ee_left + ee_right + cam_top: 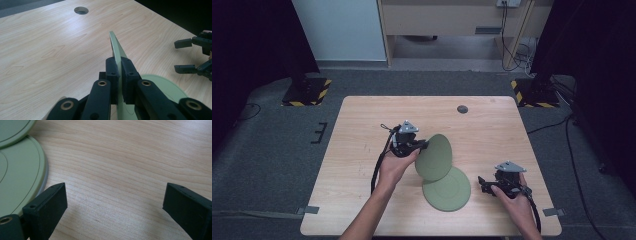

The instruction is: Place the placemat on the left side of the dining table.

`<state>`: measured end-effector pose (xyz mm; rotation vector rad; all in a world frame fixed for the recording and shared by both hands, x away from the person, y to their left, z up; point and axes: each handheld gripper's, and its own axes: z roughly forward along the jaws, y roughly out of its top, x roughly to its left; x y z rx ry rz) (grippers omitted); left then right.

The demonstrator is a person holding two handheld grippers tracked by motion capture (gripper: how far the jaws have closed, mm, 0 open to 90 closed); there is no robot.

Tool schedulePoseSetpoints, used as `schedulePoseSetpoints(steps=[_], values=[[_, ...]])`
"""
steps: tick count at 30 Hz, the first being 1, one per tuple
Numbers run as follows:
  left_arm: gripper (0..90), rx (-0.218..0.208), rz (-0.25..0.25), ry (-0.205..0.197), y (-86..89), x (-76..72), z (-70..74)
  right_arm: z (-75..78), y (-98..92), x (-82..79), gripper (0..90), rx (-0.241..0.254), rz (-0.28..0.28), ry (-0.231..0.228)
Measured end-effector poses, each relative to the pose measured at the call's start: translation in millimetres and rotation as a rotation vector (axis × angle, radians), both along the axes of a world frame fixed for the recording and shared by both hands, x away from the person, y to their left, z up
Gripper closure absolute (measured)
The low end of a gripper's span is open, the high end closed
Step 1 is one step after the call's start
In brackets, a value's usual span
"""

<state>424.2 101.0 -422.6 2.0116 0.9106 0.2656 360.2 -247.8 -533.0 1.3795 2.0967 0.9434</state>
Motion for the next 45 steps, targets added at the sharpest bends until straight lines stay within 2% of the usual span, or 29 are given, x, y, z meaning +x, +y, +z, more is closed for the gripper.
schedulePoseSetpoints(steps=[27, 42, 45], values=[[85.7, -0.01, 0.023, -0.023, 11.7, 2.5, 10.8, -1.2, -1.1, 0.5, 5.8, -0.009, 0.001, 0.008], [85.7, -0.018, 0.019, -0.029, 13.9, 2.8, 14.8, -1.5, -0.9, 0.5, 5.7, -0.01, -0.001, 0.013], [85.8, -0.007, 0.021, -0.032, 13.5, 2.7, 14.5, -1.6, -0.6, 0.4, 5.7, -0.01, 0.0, 0.015]])
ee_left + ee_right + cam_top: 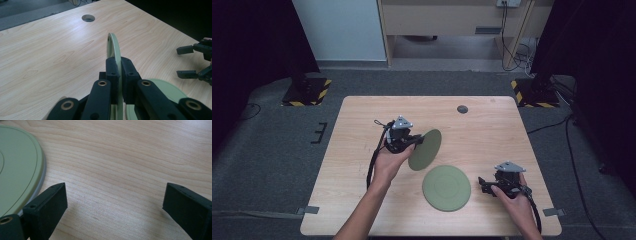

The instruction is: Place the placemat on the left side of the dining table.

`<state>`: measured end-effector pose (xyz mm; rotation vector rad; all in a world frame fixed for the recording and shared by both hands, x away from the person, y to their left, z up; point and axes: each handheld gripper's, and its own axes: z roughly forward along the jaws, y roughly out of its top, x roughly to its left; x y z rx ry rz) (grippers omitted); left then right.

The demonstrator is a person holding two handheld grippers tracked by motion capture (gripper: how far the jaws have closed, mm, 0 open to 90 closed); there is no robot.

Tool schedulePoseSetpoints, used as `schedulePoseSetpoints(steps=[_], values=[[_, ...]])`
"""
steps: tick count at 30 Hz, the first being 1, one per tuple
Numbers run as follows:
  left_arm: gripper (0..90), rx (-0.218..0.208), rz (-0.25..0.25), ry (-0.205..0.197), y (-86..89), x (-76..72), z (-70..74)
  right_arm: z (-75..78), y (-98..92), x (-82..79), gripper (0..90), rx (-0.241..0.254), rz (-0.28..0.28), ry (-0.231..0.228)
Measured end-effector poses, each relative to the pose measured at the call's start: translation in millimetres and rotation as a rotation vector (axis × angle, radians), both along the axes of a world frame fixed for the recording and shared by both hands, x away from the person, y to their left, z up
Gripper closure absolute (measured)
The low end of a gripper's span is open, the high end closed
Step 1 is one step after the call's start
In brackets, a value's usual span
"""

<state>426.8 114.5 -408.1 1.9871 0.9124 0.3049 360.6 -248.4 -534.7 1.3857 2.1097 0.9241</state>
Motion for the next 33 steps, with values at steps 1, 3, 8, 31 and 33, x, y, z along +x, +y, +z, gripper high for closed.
schedulePoseSetpoints(steps=[1, 3, 8, 31, 33], values=[[85.7, 0.001, 0.002, -0.002, 0.4, 0.2, 0.1, 0.0, 0.0, 0.0, 5.7, 0.0, 0.0, 0.0], [85.7, -0.01, 0.003, 0.003, 2.2, 0.8, 0.3, 0.0, -0.1, 0.0, 5.7, 0.0, 0.0, 0.0], [85.8, -0.005, 0.01, -0.002, 4.4, 1.1, 0.9, -0.2, 0.1, 0.0, 5.7, -0.001, 0.001, 0.001], [85.7, -0.004, 0.042, -0.016, 21.0, 0.6, 4.6, -1.1, 0.0, 0.4, 5.7, -0.006, 0.002, 0.005], [85.7, -0.005, 0.047, -0.017, 22.9, 0.5, 5.0, -1.2, 0.0, 0.4, 5.7, -0.007, 0.004, 0.004]])
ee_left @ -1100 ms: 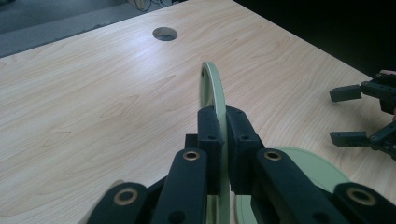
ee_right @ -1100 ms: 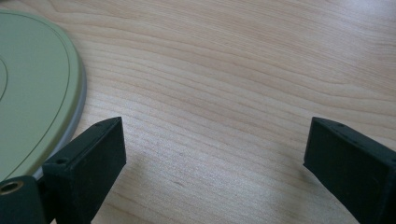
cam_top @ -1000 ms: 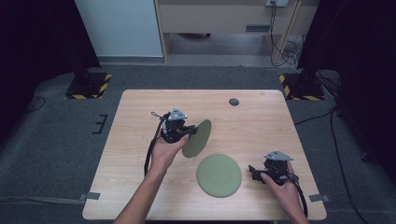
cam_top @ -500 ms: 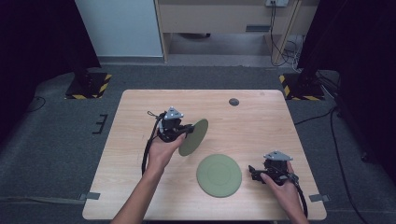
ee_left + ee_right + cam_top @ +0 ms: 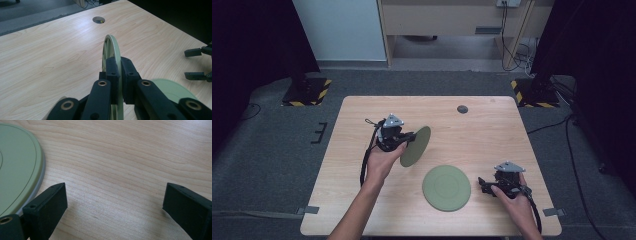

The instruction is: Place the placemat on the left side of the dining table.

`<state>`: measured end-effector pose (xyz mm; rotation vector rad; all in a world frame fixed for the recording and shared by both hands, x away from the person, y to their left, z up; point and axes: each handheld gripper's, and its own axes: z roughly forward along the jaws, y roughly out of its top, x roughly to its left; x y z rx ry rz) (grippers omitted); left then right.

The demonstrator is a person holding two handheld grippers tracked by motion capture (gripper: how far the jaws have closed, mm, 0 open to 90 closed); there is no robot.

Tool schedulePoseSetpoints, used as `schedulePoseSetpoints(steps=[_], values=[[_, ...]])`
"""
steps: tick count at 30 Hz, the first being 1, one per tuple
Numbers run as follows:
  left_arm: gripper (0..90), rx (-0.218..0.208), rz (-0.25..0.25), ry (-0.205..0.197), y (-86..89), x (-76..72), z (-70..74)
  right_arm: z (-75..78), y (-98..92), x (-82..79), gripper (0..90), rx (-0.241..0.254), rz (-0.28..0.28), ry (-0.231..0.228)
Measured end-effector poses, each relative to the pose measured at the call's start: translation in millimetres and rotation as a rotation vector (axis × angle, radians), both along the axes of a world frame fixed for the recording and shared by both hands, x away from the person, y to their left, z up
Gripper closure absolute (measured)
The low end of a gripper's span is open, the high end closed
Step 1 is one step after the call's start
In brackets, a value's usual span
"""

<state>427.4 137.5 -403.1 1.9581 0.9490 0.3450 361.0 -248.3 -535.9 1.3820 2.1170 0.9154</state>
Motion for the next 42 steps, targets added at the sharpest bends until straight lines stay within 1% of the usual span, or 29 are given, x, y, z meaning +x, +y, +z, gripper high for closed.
schedulePoseSetpoints(steps=[3, 22, 34, 37, 38, 42], values=[[85.7, -0.005, 0.009, -0.005, 3.6, -0.1, 0.8, -0.2, 0.2, 0.1, 5.7, 0.0, -0.001, 0.002], [85.7, 0.005, 0.049, -0.013, 25.4, 0.7, 3.2, -0.9, 0.2, 0.4, 5.7, -0.005, -0.001, 0.009], [85.7, 0.004, 0.071, -0.018, 37.6, 0.5, 5.5, 0.8, -5.5, 1.9, 5.8, 0.007, -0.029, -0.003], [85.7, 0.011, 0.078, -0.021, 40.7, 0.3, 6.1, 1.1, -7.4, 2.4, 5.8, 0.009, -0.037, -0.005], [85.7, 0.004, 0.077, -0.019, 40.7, 0.5, 5.9, 1.3, -8.7, 2.8, 5.7, 0.011, -0.042, -0.009], [85.7, 0.009, 0.085, -0.022, 43.9, 0.5, 6.6, 2.0, -13.6, 3.7, 5.7, 0.017, -0.066, -0.011]])
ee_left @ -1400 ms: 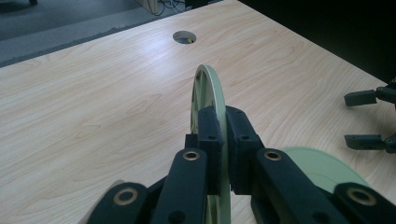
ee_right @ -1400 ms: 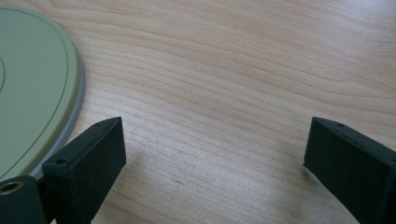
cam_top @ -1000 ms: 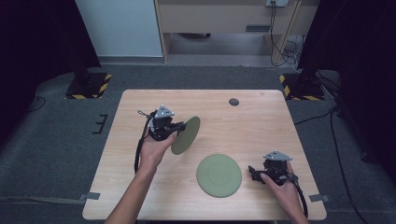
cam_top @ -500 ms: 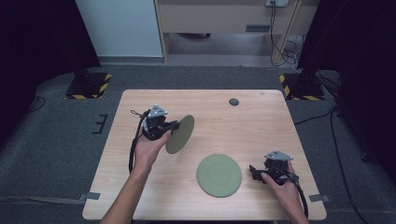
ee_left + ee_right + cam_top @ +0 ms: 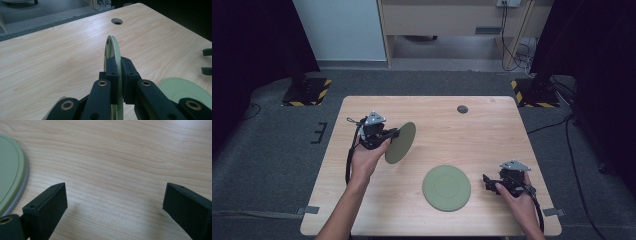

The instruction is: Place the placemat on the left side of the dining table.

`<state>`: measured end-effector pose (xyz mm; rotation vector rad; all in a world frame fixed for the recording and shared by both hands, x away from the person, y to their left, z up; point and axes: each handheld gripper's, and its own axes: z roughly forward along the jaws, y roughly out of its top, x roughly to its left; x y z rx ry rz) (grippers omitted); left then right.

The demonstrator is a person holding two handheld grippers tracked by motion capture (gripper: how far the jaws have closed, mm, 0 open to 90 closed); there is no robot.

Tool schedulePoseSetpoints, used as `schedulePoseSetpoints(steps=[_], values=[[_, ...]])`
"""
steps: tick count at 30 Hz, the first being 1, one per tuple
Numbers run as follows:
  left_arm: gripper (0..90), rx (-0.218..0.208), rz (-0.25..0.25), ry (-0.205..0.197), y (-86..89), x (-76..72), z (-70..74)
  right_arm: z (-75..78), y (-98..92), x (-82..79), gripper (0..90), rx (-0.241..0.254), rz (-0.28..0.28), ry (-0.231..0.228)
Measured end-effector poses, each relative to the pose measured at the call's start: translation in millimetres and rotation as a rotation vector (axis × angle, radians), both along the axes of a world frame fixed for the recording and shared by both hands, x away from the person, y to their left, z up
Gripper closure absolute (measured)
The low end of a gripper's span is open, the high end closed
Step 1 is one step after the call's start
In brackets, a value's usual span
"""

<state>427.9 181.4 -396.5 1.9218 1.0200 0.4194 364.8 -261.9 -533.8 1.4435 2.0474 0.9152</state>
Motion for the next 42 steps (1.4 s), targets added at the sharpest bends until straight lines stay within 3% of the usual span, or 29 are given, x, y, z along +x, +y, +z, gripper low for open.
schedulePoseSetpoints(steps=[8, 29, 42], values=[[85.8, -0.013, 0.009, 0.001, 5.8, 0.4, 1.4, -0.4, -6.2, 1.7, 5.7, 0.003, -0.02, 0.004], [85.7, 0.021, 0.049, -0.002, 27.0, 0.5, 2.6, -2.3, -7.8, 2.5, 5.7, -0.006, -0.026, 0.014], [85.8, 0.016, 0.059, 0.001, 33.7, -0.8, 0.2, -2.1, -7.9, 2.3, 5.7, -0.006, -0.025, 0.015]])
